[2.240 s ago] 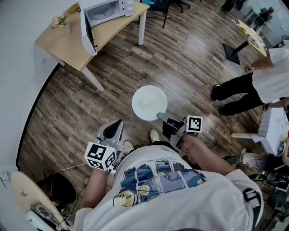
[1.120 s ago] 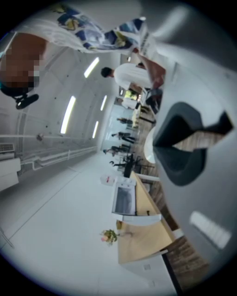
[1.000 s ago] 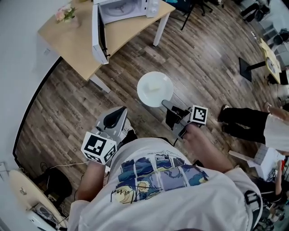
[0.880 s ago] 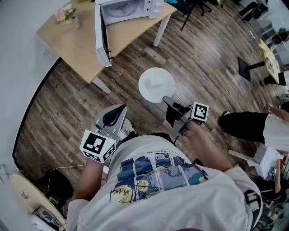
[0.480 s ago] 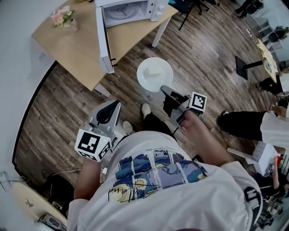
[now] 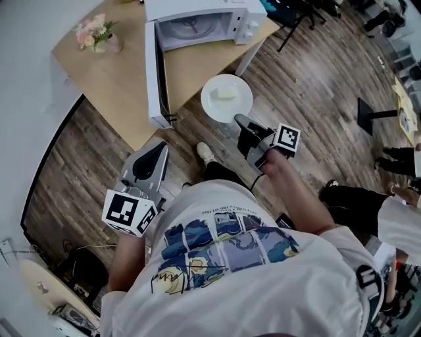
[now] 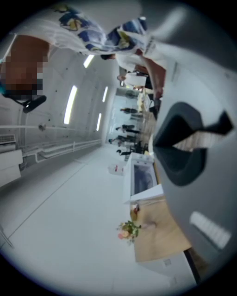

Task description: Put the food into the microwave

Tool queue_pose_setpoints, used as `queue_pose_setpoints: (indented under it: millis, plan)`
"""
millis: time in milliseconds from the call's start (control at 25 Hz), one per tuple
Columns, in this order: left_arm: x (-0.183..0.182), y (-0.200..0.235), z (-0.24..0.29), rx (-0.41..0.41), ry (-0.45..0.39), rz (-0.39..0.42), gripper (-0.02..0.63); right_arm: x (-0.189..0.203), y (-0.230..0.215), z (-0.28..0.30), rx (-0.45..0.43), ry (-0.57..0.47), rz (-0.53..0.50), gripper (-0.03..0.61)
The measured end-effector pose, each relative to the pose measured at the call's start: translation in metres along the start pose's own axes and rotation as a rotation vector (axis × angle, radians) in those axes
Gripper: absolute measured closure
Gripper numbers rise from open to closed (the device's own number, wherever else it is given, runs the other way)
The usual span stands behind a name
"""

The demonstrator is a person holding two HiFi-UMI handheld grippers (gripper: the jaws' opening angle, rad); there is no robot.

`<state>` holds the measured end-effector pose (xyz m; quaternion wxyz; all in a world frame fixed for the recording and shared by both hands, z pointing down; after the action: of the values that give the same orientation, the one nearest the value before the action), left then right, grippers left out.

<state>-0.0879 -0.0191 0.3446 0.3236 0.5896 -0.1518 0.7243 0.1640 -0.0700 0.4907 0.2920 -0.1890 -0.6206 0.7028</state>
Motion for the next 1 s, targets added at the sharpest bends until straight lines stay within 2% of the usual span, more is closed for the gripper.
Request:
queue_pose_setpoints:
  millis: [200,560,1000]
  plan:
    - [-0.017,0.026,0.040,-0.053,0.017,0.001,0.604,-0.052,-0.005,0.051,-0.011,0.050,-0.008,0.565]
    - [-0.037,0.058,0.088,-0.160,0.019,-0.020,0.605,-0.115,-0.021,0.126,-0.003,0.133,-0.013,0.565]
    - [-0.041,0.072,0.096,-0.261,0.017,-0.049,0.604,-0.161,-0.039,0.205,-0.005,0.112,0.015,0.565]
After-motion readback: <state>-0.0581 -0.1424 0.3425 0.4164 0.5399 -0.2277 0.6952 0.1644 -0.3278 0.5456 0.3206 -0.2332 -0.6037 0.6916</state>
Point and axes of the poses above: the fingertips, and each gripper's own axes: z forward along the fingers, y to its left, x out of its underside, the point moved 3 cm from there along -z, backward along the fingers, and after that the axes turned 1 degree about x, right-handed, at the moved point
